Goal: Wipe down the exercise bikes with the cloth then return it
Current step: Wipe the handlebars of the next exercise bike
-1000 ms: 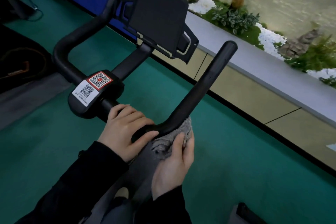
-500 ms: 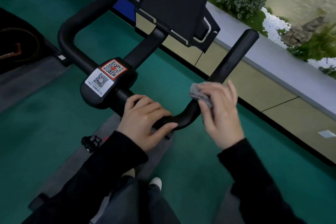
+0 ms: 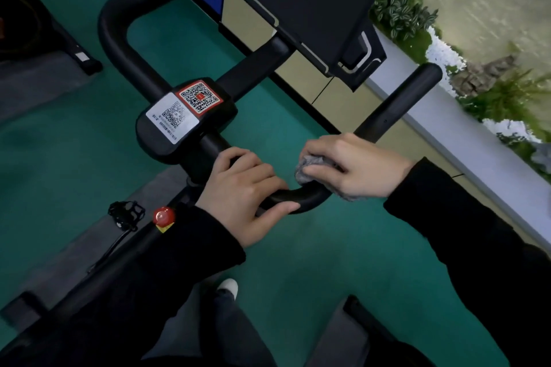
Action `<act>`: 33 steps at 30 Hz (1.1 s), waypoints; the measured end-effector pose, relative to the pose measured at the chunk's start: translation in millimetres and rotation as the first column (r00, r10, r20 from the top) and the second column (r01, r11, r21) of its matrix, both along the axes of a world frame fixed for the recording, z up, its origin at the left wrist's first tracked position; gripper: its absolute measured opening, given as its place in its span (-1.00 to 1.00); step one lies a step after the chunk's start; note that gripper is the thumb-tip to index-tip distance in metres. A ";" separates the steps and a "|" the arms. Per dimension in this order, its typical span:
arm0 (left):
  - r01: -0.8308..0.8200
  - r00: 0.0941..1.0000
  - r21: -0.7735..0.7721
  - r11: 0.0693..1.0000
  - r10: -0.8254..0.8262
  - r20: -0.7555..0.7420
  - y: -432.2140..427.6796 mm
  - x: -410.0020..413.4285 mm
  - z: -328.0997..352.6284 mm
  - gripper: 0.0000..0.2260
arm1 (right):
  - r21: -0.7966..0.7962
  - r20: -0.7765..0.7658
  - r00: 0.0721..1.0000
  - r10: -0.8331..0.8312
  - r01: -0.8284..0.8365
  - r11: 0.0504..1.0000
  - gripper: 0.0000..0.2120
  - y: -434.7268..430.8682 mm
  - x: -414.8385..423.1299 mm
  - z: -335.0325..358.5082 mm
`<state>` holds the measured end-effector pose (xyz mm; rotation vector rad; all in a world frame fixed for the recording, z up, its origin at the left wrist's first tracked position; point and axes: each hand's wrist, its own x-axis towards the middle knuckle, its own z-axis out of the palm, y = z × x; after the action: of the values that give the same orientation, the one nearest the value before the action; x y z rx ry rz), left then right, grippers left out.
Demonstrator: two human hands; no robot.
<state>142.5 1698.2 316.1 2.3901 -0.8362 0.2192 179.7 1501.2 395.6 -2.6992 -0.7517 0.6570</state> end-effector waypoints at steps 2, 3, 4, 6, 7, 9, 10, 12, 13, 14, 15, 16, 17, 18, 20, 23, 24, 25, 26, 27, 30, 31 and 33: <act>-0.006 1.000 -0.002 1.000 0.006 -0.003 0.0 0.2 -0.3 -0.66 | -0.011 -0.045 0.998 0.050 -0.050 0.999 -0.88 4.7 -0.8 -2.5; -0.008 1.000 -0.004 1.000 0.008 -0.004 -0.2 0.5 -0.2 -0.66 | -0.022 -0.063 0.996 0.065 -0.067 0.998 -0.89 5.0 0.4 -1.7; -0.010 1.000 -0.004 1.000 0.010 -0.002 0.0 0.6 -0.4 -0.66 | -0.040 -0.070 0.995 0.072 -0.075 0.996 -0.89 3.7 3.5 0.5; -0.017 1.000 -0.008 1.000 0.017 0.008 0.5 0.6 -1.0 -0.65 | -0.089 -0.042 0.996 0.075 -0.078 0.993 -0.88 -2.4 12.3 5.5; -0.021 1.000 -0.011 1.000 0.021 0.014 0.8 0.6 -1.2 -0.65 | -0.108 -0.019 0.997 0.068 -0.070 0.992 -0.88 -5.8 16.1 7.6; -0.024 1.000 -0.018 1.000 0.024 0.016 1.0 0.1 -1.8 -0.65 | -0.109 -0.006 0.999 0.053 -0.053 0.993 -0.88 -9.7 19.2 9.2; -0.025 1.000 -0.021 0.999 0.025 0.014 0.7 -0.2 -2.0 -0.66 | -0.103 -0.011 0.998 0.062 -0.062 0.993 -0.88 -9.4 18.3 8.3; -0.030 0.999 -0.023 0.999 0.030 0.016 0.1 -0.2 -2.5 -0.66 | -0.094 -0.029 0.995 0.091 -0.094 0.991 -0.89 -6.5 15.1 6.5; -0.034 0.999 -0.024 0.999 0.034 0.020 -0.3 0.2 -2.7 -0.66 | -0.091 -0.042 0.994 0.098 -0.102 0.991 -0.89 -5.5 15.1 7.1; -0.037 0.999 -0.024 0.999 0.038 0.024 -0.5 0.4 -3.0 -0.66 | -0.098 -0.055 0.994 0.095 -0.100 0.990 -0.88 -5.3 16.9 8.7; -0.037 0.999 -0.025 0.999 0.038 0.026 -0.7 0.6 -3.3 -0.67 | -0.117 -0.063 0.995 0.081 -0.088 0.989 -0.88 -6.5 20.2 11.3; -0.036 0.999 -0.025 0.999 0.037 0.026 -0.8 0.6 -3.6 -0.67 | -0.139 -0.064 0.996 0.059 -0.067 0.988 -0.87 -8.7 24.4 13.9; -0.035 0.999 -0.025 0.999 0.036 0.026 -0.9 0.8 -3.8 -0.67 | -0.156 -0.057 0.998 0.028 -0.037 0.987 -0.87 -11.7 28.7 16.3; -0.034 0.999 -0.022 0.999 0.035 0.024 -1.0 0.8 -4.2 -0.66 | -0.165 -0.051 0.999 -0.006 -0.002 0.986 -0.87 -14.1 31.9 17.9; -0.037 0.999 -0.023 0.999 0.037 0.024 -1.3 0.3 -4.5 -0.66 | -0.157 -0.060 0.997 -0.051 0.041 0.987 -0.87 -13.8 31.4 17.4; -0.049 0.998 -0.026 0.998 0.050 0.050 -2.9 0.5 -3.4 -0.67 | -0.117 -0.104 0.994 -0.027 0.015 0.993 -0.87 -4.0 22.8 10.1; -0.050 0.997 -0.024 0.998 0.051 0.058 -3.2 0.7 -3.3 -0.67 | -0.115 -0.116 0.993 -0.017 0.004 0.993 -0.87 -1.7 20.9 7.9; -0.050 0.997 -0.021 0.999 0.051 0.063 -3.1 0.9 -3.2 -0.67 | -0.118 -0.115 0.993 -0.017 0.004 0.993 -0.87 -1.6 20.9 6.9; -0.049 0.997 -0.015 0.999 0.049 0.065 -2.8 1.0 -3.0 -0.67 | -0.120 -0.099 0.995 -0.026 0.014 0.993 -0.87 -3.5 22.2 6.6; -0.047 0.997 -0.007 0.999 0.047 0.064 -2.5 1.1 -2.8 -0.67 | -0.119 -0.067 0.997 -0.039 0.031 0.992 -0.87 -6.8 23.9 6.9; -0.037 0.997 0.016 0.999 0.036 0.071 -2.0 0.8 -2.8 -0.65 | -0.090 0.097 0.991 -0.097 0.106 0.990 -0.87 -17.5 22.8 3.2; -0.032 0.996 0.026 0.999 0.030 0.081 -1.8 0.4 -3.3 -0.65 | -0.062 0.176 0.977 -0.122 0.135 0.989 -0.88 -19.5 18.4 -1.5; -0.022 0.995 0.054 0.998 0.017 0.103 -1.3 0.1 -3.7 -0.65 | 0.064 0.346 0.912 -0.219 0.210 0.976 -0.90 -20.0 1.5 -16.5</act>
<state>142.6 1696.9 312.4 2.4564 -0.8763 0.3329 181.2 1481.2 379.1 -2.8545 -0.5190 0.1101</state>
